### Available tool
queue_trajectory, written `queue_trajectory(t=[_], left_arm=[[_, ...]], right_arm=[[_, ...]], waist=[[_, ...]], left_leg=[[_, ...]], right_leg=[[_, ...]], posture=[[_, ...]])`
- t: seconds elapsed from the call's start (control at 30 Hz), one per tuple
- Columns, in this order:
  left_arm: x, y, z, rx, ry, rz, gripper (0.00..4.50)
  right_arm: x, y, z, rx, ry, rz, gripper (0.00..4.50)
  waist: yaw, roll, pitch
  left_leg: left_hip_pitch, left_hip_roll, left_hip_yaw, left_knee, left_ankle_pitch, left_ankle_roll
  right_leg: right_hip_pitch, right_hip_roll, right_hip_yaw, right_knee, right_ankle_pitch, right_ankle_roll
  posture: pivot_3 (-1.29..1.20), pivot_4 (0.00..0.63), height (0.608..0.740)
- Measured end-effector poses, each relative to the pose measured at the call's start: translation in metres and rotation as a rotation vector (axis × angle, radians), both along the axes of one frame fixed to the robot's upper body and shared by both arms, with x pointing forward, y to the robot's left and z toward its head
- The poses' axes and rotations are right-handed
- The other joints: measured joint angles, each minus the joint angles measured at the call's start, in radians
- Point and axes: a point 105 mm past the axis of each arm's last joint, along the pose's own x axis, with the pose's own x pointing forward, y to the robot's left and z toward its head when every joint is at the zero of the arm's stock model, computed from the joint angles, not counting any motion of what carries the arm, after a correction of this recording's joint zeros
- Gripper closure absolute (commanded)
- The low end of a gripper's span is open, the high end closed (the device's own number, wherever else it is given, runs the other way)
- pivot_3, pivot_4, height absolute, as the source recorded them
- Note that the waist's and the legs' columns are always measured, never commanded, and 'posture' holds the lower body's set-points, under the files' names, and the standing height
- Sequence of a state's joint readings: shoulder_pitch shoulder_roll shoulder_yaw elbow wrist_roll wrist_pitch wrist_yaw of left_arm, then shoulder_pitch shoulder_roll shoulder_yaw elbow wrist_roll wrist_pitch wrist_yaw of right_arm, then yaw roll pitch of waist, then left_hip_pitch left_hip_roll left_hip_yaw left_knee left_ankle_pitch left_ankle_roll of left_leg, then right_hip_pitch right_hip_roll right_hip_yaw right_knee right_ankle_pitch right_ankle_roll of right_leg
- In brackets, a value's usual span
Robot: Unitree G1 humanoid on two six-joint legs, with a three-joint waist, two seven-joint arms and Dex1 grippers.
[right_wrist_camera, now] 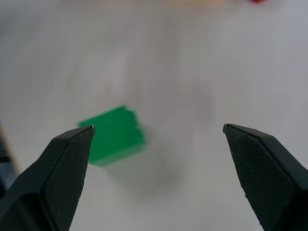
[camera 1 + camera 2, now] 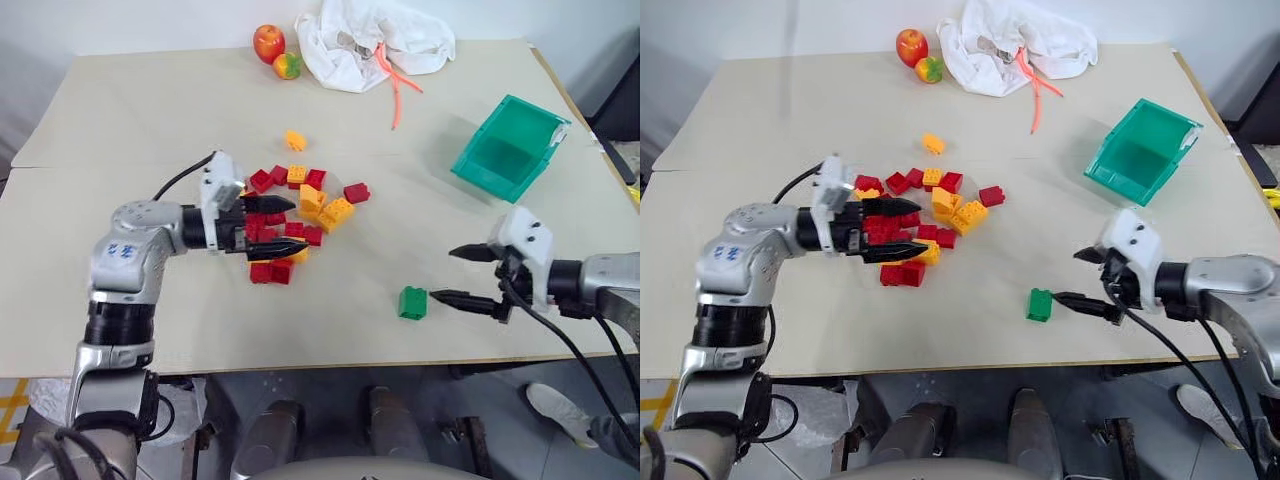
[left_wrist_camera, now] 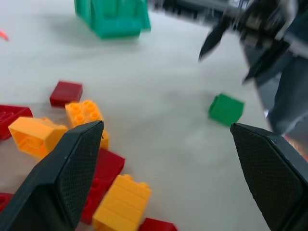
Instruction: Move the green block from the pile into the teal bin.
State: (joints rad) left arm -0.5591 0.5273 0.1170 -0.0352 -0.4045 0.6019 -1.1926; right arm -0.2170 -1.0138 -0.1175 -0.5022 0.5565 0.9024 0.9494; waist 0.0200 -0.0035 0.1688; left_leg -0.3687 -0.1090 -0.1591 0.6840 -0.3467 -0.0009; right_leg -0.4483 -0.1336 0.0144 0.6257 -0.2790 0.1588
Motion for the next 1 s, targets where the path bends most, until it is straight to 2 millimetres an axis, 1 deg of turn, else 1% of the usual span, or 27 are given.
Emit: queue_trajectory(t=[0.07,0.17,0.2,0.37,0.43,0.47,0.53,0.6,0.63,0.7,0.9,0.97,1.0], left_arm=[[-0.009,0.010,0.001,-0.006,-0.019,0.017,0.01],[-0.012,0.028,-0.001,0.016,-0.031,0.084,0.01],[-0.013,0.031,-0.001,0.015,-0.034,0.100,0.01],[-0.024,0.032,-0.001,0.007,-0.050,0.111,0.01],[-0.028,0.036,-0.004,0.014,-0.046,0.120,0.01],[-0.031,0.036,-0.006,0.023,-0.055,0.121,0.00],[-0.037,0.034,-0.008,0.027,-0.069,0.109,0.00],[-0.038,0.034,-0.007,0.025,-0.077,0.104,0.00],[-0.038,0.034,-0.006,0.023,-0.078,0.105,0.00],[-0.038,0.034,-0.005,0.018,-0.083,0.112,0.00],[-0.028,0.022,0.005,0.006,-0.124,0.120,0.00],[-0.024,0.014,0.008,-0.006,-0.136,0.113,0.00],[-0.019,0.008,0.009,-0.013,-0.144,0.112,0.00]], right_arm=[[-0.005,0.003,-0.005,-0.041,0.028,0.041,0.00],[-0.006,0.010,-0.013,-0.069,0.055,0.097,0.00],[-0.005,0.013,-0.016,-0.080,0.058,0.118,0.00],[0.003,0.019,-0.032,-0.169,0.053,0.221,0.00],[0.009,0.026,-0.036,-0.161,0.041,0.238,0.00],[0.013,0.031,-0.039,-0.173,0.030,0.259,0.19],[0.014,0.032,-0.043,-0.191,0.032,0.281,0.63],[0.015,0.030,-0.042,-0.182,0.033,0.274,1.38],[0.016,0.030,-0.041,-0.177,0.029,0.270,1.65],[0.019,0.029,-0.038,-0.170,0.011,0.259,2.36],[0.031,0.017,-0.026,-0.148,-0.061,0.210,2.39],[0.041,0.015,-0.019,-0.131,-0.103,0.178,2.39],[0.052,0.013,-0.013,-0.130,-0.141,0.144,2.39]], waist=[[0.003,0.000,0.000],[0.003,0.000,0.000],[0.003,0.000,0.000],[0.003,0.000,0.000],[0.002,0.000,0.000],[-0.001,0.000,0.000],[0.000,0.000,0.000],[0.004,0.000,0.000],[0.005,0.000,0.000],[0.006,0.000,0.000],[0.004,0.000,0.000],[0.003,0.000,0.000],[0.002,0.000,0.000]], left_leg=[[0.000,0.000,0.000,0.000,0.000,0.000],[0.001,0.000,0.001,0.000,0.000,0.000],[0.001,0.000,0.001,0.000,0.000,0.000],[0.001,0.000,0.001,0.000,0.000,0.000],[0.001,0.001,0.001,0.000,0.000,0.000],[0.001,0.001,0.002,0.000,0.000,0.000],[0.001,0.001,0.002,-0.001,-0.001,0.000],[0.001,0.001,0.002,-0.001,-0.001,0.000],[0.001,0.001,0.002,-0.001,-0.001,0.000],[0.001,0.001,0.002,0.000,-0.001,0.000],[0.001,0.001,0.002,-0.001,-0.001,0.000],[0.001,0.001,0.003,-0.001,-0.001,0.000],[0.002,0.001,0.004,0.000,-0.001,0.000]], right_leg=[[0.000,0.000,0.000,-0.001,0.000,0.000],[0.000,0.000,0.000,-0.001,0.000,0.000],[0.000,0.000,0.000,-0.001,0.000,0.000],[0.000,0.000,0.000,-0.001,0.001,-0.001],[0.000,0.000,0.000,-0.002,0.001,-0.001],[0.000,0.000,0.001,-0.002,0.001,-0.001],[0.000,0.001,0.000,-0.002,0.001,-0.001],[0.000,0.000,0.000,-0.002,0.001,-0.001],[0.000,0.000,0.000,-0.002,0.001,-0.001],[0.001,0.000,0.000,-0.003,0.001,-0.001],[0.000,0.001,0.000,-0.003,0.001,-0.001],[0.000,0.001,0.000,-0.003,0.002,-0.001],[0.001,0.001,0.001,-0.002,0.002,-0.001]], posture=[[0.00,0.150,0.740],[0.00,0.150,0.740],[0.00,0.150,0.740],[0.00,0.150,0.740],[0.00,0.150,0.740],[0.00,0.150,0.740],[0.00,0.150,0.740],[0.00,0.150,0.740],[0.00,0.150,0.740],[0.00,0.150,0.740],[0.00,0.150,0.740],[0.00,0.150,0.740],[0.00,0.150,0.740]])
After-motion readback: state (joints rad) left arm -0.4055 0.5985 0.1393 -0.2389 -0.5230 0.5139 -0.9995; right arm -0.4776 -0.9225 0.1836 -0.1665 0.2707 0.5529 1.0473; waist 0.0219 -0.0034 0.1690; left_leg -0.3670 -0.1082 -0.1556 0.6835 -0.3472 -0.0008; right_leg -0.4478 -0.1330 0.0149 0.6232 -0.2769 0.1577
